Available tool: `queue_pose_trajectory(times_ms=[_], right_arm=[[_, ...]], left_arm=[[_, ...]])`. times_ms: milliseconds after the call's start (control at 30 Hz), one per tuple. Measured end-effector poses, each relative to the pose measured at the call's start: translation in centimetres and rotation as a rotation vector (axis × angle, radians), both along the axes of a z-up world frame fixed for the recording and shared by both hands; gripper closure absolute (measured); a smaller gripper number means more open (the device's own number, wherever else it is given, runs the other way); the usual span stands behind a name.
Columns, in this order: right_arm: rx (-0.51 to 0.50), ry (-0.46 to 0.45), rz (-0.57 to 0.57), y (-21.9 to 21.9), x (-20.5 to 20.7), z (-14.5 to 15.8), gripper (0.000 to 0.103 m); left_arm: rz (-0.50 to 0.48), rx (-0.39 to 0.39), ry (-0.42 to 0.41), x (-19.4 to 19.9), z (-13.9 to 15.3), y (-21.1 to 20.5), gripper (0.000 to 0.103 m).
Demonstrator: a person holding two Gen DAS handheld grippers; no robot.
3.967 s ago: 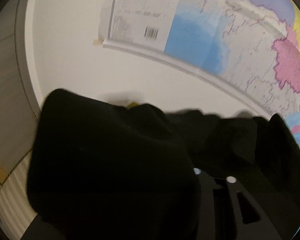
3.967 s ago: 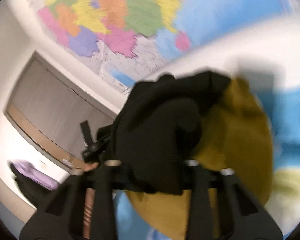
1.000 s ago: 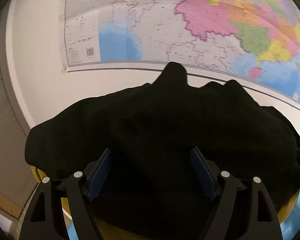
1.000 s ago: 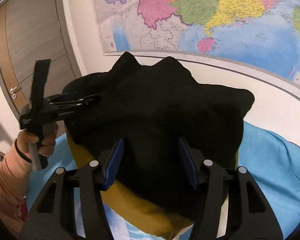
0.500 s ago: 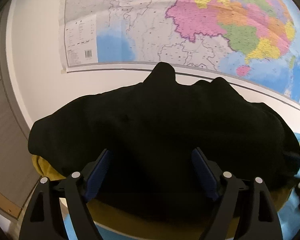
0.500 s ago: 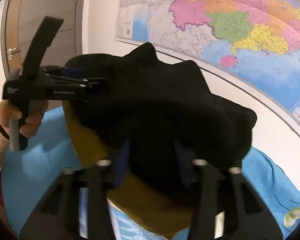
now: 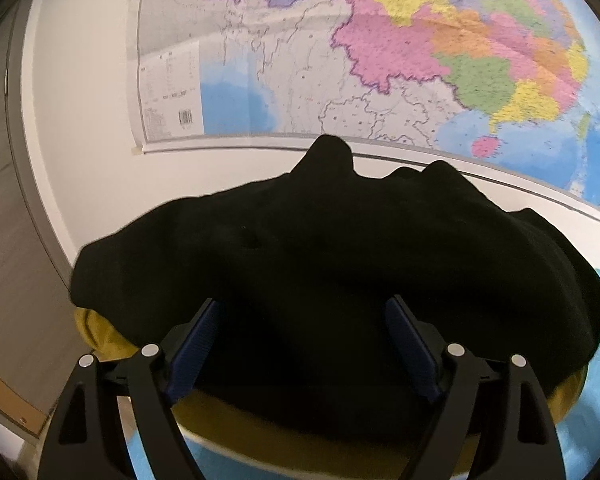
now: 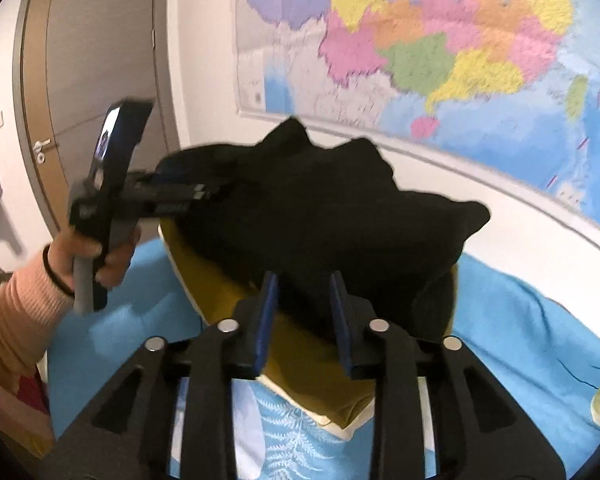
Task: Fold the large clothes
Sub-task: 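Press the black garment flat on the stack with both grippers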
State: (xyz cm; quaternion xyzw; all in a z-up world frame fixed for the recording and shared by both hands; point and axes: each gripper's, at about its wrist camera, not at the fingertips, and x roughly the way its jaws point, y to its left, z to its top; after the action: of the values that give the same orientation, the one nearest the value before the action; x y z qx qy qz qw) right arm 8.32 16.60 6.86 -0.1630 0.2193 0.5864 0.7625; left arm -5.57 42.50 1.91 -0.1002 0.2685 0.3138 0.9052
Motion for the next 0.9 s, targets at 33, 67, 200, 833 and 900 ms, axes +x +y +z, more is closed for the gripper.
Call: queue_pose_trajectory(times_ms=[33, 67, 200, 833, 900], right_arm=[[0.010, 0.009, -0.012, 0.0, 0.4, 0.1, 0.065], [0.013, 0.018, -0.028, 0.1, 0.8, 0.2, 0.065], [-0.033, 0.131, -0.101, 1.0, 3.8, -1.7, 0.064], [-0.062, 0.173, -0.092, 0.6, 2.5, -2.2, 0.059], [-0.060, 0.179, -0.105, 0.7, 2.6, -2.4, 0.059]], left_arm=[[-0.006, 0.010, -0.001, -0.2, 0.1, -0.4, 0.021], [-0.012, 0.014, 0.001, -0.3, 0.1, -0.6, 0.021], [-0.007, 0.005, 0.006, -0.1, -0.2, -0.8, 0.021], [-0.019, -0.037, -0.013, -0.7, 0.4, -3.2, 0.016], [-0.014, -0.053, -0.016, -0.9, 0.4, -3.3, 0.015]])
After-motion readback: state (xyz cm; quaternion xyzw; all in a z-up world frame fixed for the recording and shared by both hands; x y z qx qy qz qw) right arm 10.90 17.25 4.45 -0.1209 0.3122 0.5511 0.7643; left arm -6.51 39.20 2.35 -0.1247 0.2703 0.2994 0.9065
